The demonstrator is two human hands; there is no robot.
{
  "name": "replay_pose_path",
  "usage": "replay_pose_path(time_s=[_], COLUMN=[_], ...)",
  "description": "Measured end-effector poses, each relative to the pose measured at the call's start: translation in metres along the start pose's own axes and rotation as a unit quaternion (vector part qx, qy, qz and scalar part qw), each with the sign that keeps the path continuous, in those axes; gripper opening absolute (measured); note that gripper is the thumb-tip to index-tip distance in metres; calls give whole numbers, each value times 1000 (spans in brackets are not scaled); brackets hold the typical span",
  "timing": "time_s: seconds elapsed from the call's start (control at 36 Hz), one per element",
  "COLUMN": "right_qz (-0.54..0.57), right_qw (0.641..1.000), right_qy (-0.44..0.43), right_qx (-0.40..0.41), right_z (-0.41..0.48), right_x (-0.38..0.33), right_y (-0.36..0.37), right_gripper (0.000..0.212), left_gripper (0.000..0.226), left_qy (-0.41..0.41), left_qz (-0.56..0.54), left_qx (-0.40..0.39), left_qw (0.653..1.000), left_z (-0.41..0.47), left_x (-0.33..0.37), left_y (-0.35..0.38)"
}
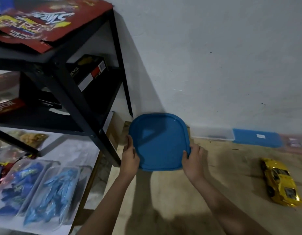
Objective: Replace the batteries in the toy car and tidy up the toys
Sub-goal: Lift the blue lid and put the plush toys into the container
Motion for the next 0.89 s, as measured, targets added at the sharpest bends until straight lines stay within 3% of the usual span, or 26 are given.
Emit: replay_pose_path(time_s=[0.36,0.5,0.58,0.67,0.78,0.89], right_qz=[-6,-26,-56,-78,-100,-234], right_qw=[1000,999,996,995,991,960], right_qy=[-3,-12,-51,-60,-81,-123], right_qx=[3,22,57,34,-41,-95], right_z=[5,9,10,19,41,60], right_x=[-8,-7,-8,-7,-12,-20], right_y=[-3,4,8,11,14,20], right_gripper=[10,11,10,28,50,56], left_gripper=[69,72,68,70,65,59], left_qy=[-14,-5,8,50,51,89], left_qz=[9,83,204,280,296,338], left_qx=[-14,-4,16,12,-4,18], left_qw=[1000,997,979,959,954,937], left_z=[8,11,13,22,43,67], left_x=[-3,0,8,13,20,23], left_y=[-3,-2,-4,-2,4,11])
Point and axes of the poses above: each hand's wrist, its own z-axis towards the middle knuckle, its own y-axis out of the palm, x = y × z, the point moved 1 cm from there along z, towards the middle knuckle, and after that the axes turned 4 degrees about z, right-handed, at the moved point
